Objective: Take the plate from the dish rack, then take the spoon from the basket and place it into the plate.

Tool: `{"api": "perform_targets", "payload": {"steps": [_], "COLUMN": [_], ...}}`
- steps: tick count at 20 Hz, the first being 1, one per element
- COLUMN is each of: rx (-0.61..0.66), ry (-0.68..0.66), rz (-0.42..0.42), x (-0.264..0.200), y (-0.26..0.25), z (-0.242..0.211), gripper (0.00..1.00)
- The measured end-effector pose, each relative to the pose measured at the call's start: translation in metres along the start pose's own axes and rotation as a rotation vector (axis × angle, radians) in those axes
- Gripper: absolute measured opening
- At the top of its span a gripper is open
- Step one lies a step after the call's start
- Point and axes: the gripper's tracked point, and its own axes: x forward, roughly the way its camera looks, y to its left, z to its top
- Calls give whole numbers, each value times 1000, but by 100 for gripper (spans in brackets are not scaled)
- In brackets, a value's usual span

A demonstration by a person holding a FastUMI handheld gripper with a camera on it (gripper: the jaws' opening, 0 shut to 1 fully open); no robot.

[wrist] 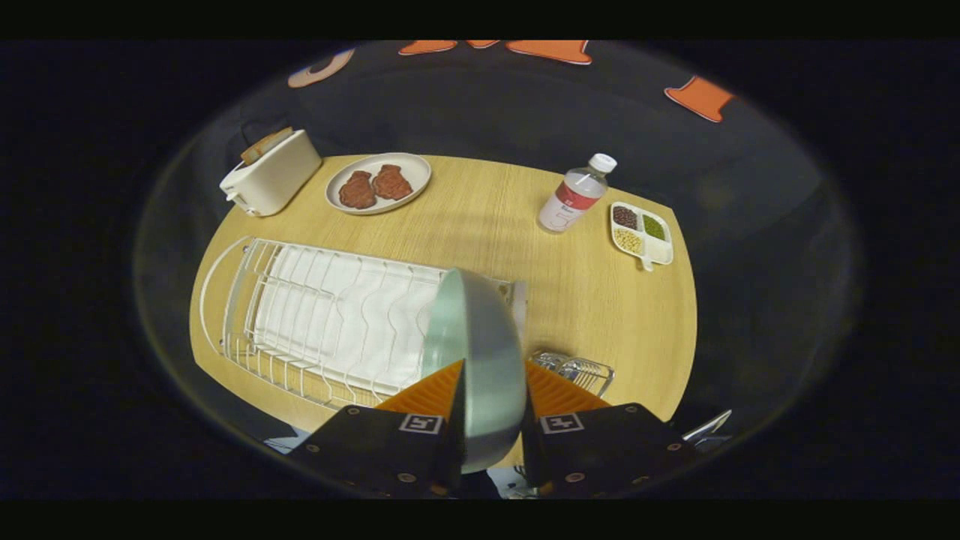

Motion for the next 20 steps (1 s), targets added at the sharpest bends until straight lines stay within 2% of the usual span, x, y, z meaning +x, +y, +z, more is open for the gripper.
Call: {"api": "perform_targets", "payload": {"steps": [1,3,11,20], "rx": [6,21,61,189], "ry": [-3,-17,-95,-78], "rz": [21,47,97,135], "x": [-6,-17,-63,-75], "y": [2,1,-10,-27], "z": [-4,-8,-38,-102], "gripper": [30,28,28,28]}}
